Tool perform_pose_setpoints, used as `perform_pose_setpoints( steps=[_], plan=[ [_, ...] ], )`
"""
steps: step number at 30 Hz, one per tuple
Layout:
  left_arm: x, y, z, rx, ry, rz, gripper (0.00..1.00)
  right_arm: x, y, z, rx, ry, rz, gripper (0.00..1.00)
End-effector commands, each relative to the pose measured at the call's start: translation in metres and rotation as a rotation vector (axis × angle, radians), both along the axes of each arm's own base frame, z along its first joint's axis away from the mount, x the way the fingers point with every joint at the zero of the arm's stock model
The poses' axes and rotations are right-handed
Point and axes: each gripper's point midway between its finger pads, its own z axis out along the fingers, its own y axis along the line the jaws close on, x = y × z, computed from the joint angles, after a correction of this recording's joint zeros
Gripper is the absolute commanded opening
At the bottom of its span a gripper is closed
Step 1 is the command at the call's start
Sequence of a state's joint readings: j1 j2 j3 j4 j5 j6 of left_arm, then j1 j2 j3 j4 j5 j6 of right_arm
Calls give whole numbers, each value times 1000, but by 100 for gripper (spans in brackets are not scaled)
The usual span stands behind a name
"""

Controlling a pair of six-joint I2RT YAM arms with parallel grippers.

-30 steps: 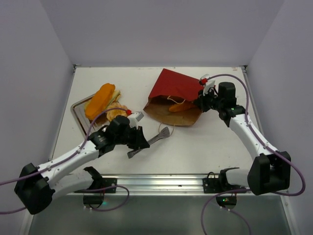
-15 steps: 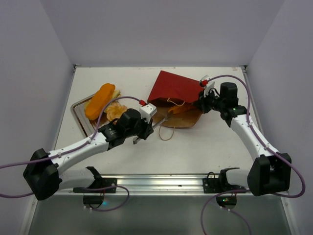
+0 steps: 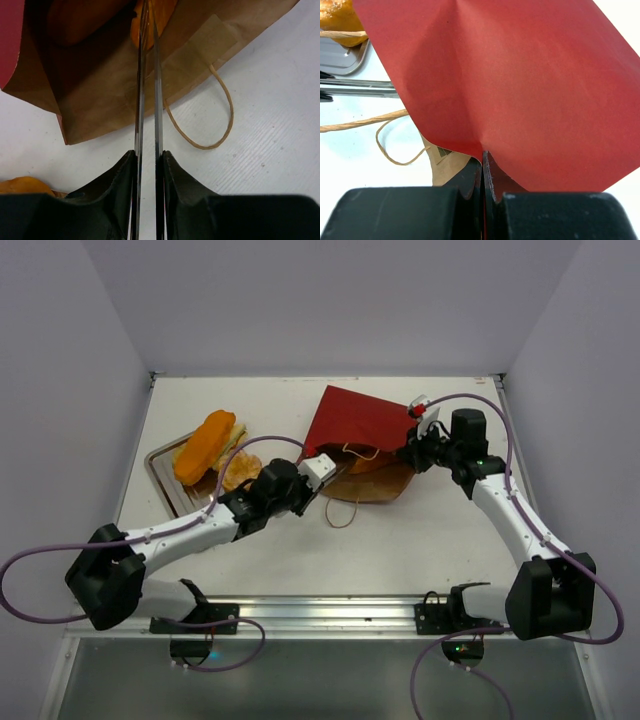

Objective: Take the fake bread out of the paper bag

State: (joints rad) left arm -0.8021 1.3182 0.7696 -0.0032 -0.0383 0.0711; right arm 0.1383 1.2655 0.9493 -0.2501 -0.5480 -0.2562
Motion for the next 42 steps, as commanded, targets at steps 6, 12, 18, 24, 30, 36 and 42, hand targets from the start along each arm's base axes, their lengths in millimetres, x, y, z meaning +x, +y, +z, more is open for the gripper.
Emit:
perform_pose_setpoints(
  steps=[6,12,18,24,30,36,42],
  plan=[
    [27,-24,35,-35,-152,-43,36,0,4,14,19,-34,40,0],
    [33,-29,31,-27,-157,-42,39,-1,5,13,21,-31,43,0],
    [37,-34,22,-1,-142,-55,42,-1,5,10,19,-23,45,0],
    [45,-34,16,14,-142,-34,45,-1,5,9,18,-20,51,0],
    [52,-35,12,22,-139,-25,45,-1,5,7,17,-15,52,0],
    [54,-38,3,37,-121,-44,46,-1,6,6,20,-12,55,0],
    [60,-36,-10,60,-102,-35,47,-2,7,4,25,-4,62,0]
  ],
)
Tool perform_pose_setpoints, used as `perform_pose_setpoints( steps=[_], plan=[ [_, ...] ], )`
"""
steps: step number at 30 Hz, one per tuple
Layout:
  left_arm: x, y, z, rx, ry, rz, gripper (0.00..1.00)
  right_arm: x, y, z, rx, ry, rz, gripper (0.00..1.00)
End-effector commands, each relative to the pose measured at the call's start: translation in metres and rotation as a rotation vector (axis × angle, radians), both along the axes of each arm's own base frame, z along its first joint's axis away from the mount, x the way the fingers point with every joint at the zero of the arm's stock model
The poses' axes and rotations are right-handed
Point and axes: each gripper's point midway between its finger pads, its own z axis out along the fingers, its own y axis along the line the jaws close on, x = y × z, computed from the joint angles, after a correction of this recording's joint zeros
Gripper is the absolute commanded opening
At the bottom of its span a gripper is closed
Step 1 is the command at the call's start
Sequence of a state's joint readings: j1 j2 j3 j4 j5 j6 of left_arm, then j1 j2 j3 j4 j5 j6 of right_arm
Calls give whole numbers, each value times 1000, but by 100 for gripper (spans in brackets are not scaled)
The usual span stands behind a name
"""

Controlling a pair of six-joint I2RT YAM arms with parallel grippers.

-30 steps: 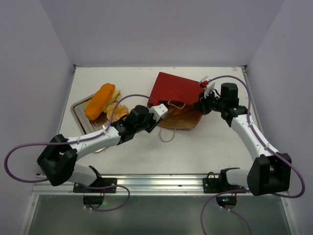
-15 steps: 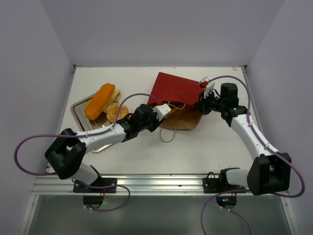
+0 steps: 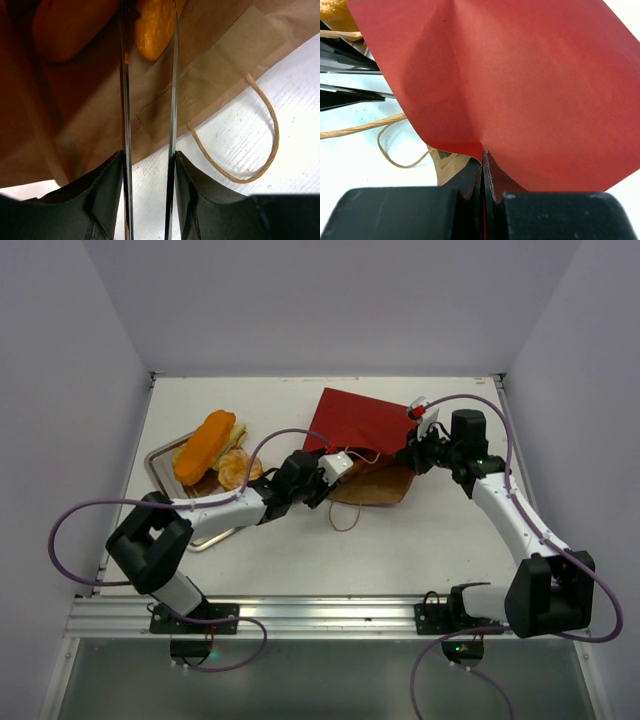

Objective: Take the fake bread out of the paper bag

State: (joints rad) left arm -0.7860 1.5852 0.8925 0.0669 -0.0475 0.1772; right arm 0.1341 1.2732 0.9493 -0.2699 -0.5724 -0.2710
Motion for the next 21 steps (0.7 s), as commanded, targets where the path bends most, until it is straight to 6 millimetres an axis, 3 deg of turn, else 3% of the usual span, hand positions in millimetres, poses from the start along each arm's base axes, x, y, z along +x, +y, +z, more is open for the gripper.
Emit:
perform_pose_setpoints(
  steps=[1,8,11,15,18,21],
  plan=[
    [22,-13,28,-63,-90,-3,47,2,6,9,25,-23,39,0],
    [26,-15,20,-57,-70,-1,45,2,7,7,29,-16,43,0],
    [26,-14,18,-59,-64,2,36,2,7,8,30,-15,42,0],
    [25,-11,19,-59,-62,17,14,1,7,8,32,-16,42,0],
    [24,-9,28,-76,-74,29,3,1,8,10,34,-20,45,0],
    [21,-5,43,-105,-93,41,0,1,7,10,33,-20,43,0]
  ],
)
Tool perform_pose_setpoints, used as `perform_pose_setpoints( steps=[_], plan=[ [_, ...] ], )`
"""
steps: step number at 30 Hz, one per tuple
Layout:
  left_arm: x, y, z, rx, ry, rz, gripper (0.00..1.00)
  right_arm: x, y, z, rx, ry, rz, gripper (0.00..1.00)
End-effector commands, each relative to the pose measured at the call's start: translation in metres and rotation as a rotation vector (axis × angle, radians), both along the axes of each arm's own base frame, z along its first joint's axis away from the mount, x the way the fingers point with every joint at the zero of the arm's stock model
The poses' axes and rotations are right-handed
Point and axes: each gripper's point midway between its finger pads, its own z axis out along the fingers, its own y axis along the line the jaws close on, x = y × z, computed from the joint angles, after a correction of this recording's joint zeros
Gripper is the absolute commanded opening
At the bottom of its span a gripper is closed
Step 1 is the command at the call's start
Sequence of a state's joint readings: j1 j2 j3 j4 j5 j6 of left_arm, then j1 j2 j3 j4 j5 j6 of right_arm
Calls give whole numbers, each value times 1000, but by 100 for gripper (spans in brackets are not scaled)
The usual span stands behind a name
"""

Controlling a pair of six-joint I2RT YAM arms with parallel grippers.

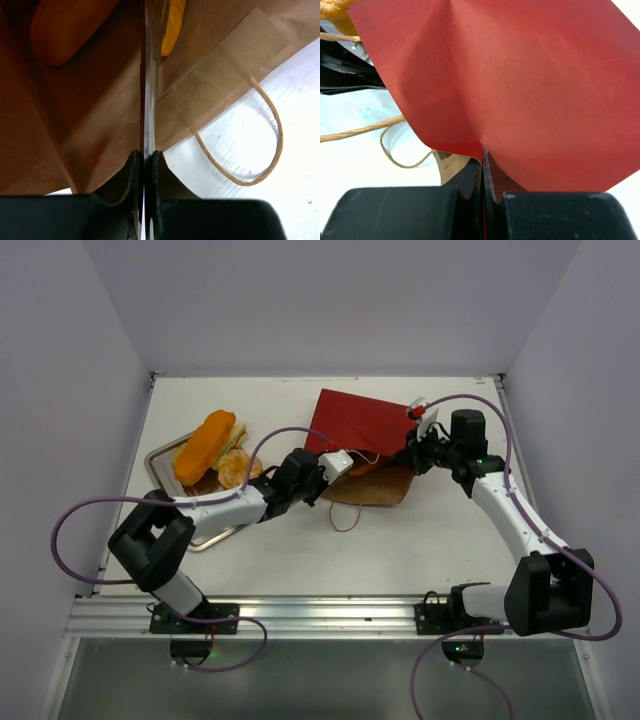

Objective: Take the fake bread out of the paper bag

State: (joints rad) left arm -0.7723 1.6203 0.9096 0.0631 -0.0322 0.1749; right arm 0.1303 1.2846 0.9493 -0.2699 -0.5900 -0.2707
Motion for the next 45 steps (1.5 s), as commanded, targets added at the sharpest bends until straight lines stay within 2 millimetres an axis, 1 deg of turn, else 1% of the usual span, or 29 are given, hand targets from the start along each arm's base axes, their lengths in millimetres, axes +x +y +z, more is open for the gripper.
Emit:
perform_pose_setpoints(
  steps=[1,2,3,5,6,9,13,14,17,20,23,26,27,33,36,37,40,43,45],
  plan=[
    [14,-5,62,-135,-131,36,0,1,6,14,26,-33,33,0],
    [12,-3,65,-142,-133,36,0,0,6,14,26,-35,33,0],
    [7,-3,75,-165,-138,31,0,0,6,14,27,-34,32,0],
    [0,0,77,-177,-121,28,0,0,6,14,27,-33,30,0],
    [-5,1,84,-196,-122,17,0,0,6,15,27,-36,29,0],
    [-15,7,83,-198,-93,20,0,1,5,16,30,-37,21,0],
    [-31,11,72,-191,-31,7,0,1,4,18,34,-41,12,0],
    [-38,16,62,-168,11,11,0,1,4,19,36,-42,12,0],
    [-51,22,51,-151,73,20,0,1,4,22,45,-46,8,0],
    [-62,27,49,-141,116,27,0,2,4,23,51,-45,0,0],
    [-73,32,52,-157,171,64,0,4,1,25,52,-50,-19,0],
    [-82,37,62,-180,194,81,0,7,-4,28,52,-54,-52,0],
    [-85,37,69,-197,194,77,0,9,-7,27,43,-54,-74,0],
    [-105,42,88,-249,232,64,0,19,-24,31,35,-62,-182,0],
    [-119,44,90,-260,281,48,0,23,-32,32,31,-63,-237,0],
    [-125,47,86,-250,311,54,0,26,-37,33,26,-66,-274,0],
    [-136,53,84,-251,352,66,0,31,-47,32,22,-57,-338,0],
    [-138,53,100,-284,343,67,0,33,-55,31,20,-53,-376,0],
    [-141,55,106,-294,349,70,0,35,-59,31,22,-53,-396,0]
  ],
)
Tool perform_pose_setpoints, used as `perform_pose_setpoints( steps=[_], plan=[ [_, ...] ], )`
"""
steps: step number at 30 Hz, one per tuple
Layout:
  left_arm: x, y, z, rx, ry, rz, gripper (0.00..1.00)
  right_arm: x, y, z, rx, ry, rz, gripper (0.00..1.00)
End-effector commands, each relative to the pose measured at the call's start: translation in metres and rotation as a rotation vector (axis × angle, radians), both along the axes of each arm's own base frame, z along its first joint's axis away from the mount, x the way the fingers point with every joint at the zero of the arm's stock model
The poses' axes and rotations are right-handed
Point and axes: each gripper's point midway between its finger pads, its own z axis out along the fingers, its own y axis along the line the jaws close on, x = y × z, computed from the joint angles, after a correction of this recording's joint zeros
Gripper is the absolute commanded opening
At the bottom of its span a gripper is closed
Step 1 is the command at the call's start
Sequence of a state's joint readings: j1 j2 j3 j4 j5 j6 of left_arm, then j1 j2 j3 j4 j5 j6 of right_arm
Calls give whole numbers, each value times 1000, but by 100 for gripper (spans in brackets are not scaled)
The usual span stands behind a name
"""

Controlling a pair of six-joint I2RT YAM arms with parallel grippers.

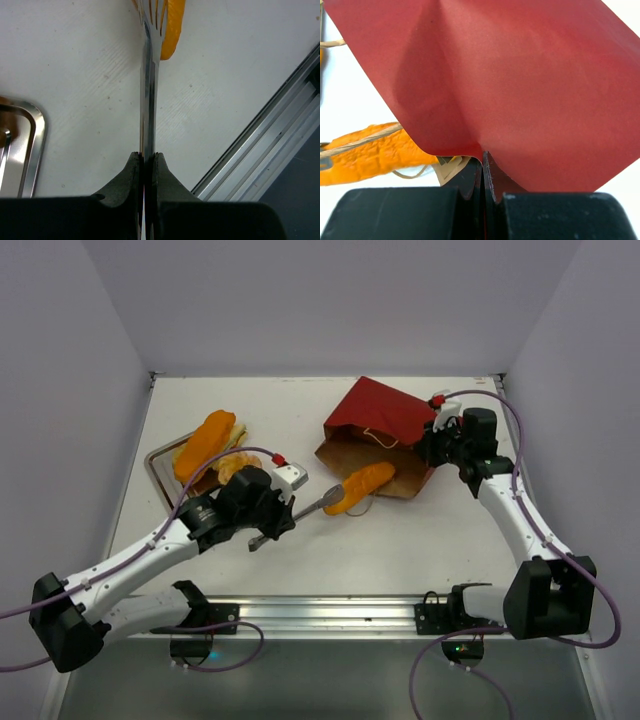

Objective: Take the fake bread out of the paper bag

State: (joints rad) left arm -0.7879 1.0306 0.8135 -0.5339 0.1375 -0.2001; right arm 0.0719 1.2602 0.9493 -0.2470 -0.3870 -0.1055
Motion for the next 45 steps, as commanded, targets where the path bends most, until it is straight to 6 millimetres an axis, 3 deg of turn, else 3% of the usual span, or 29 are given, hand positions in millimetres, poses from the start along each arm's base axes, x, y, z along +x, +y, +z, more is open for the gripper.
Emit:
perform_pose_setpoints(
  steps=[1,10,14,23,28,37,45],
  plan=[
    [-4,-10,41,-98,-15,-7,0,15,-15,27,5,-86,-97,0],
    [-20,4,72,-176,14,79,0,16,-25,29,17,-85,-130,0],
    [-18,26,99,-266,-50,228,0,16,-25,29,23,-82,-124,0],
    [6,91,118,-305,-50,772,0,14,-22,28,34,-77,-113,0],
    [15,119,140,-372,-94,983,0,13,-21,30,39,-82,-108,0],
    [4,178,111,-306,-67,1405,0,14,-20,30,45,-78,-105,0],
    [7,193,92,-259,-125,1505,0,15,-19,28,44,-71,-103,0]
  ],
)
